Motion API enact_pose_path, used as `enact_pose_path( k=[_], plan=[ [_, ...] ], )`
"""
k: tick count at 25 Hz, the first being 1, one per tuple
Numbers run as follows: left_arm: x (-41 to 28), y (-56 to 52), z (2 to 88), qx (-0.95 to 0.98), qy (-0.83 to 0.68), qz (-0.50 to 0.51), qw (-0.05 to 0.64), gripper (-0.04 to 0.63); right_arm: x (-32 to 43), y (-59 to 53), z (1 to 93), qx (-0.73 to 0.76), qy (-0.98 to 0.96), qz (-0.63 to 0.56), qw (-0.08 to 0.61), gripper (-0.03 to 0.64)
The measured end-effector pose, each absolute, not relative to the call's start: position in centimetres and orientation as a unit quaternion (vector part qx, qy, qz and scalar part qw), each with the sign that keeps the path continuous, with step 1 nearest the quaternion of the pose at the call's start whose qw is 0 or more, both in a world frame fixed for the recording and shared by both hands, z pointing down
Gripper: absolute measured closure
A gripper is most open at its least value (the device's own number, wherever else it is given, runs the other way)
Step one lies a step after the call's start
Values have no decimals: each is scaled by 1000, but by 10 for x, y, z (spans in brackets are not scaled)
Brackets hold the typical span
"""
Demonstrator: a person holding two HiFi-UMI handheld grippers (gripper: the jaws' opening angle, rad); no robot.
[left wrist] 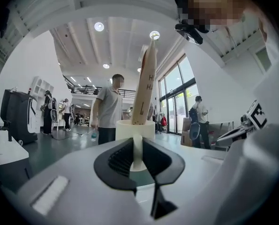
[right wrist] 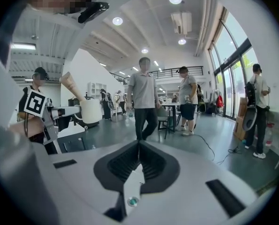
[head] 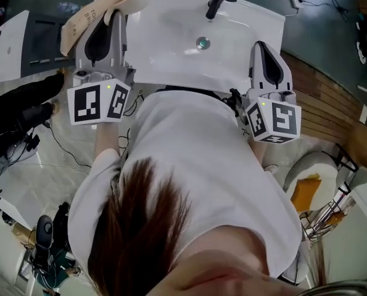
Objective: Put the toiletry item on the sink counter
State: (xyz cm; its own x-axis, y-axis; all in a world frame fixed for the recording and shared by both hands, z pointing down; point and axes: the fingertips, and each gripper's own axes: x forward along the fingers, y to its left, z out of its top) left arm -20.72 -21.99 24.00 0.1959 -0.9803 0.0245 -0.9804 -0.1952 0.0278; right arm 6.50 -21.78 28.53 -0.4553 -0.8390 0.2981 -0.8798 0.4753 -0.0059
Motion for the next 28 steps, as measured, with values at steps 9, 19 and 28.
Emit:
enact_pose_path(
  k=[9,19,28],
  plan=[
    [-225,-241,228,783,-621,-12,2,546,52,-223,283,531,-835,79,119,606],
    [-231,-269,255,784,-620,-2,14,547,39,-233,291,530,-835,82,123,606],
    [-223,-312,305,783,-621,2,34,548,49,-254,323,537,-829,91,124,606]
  ],
)
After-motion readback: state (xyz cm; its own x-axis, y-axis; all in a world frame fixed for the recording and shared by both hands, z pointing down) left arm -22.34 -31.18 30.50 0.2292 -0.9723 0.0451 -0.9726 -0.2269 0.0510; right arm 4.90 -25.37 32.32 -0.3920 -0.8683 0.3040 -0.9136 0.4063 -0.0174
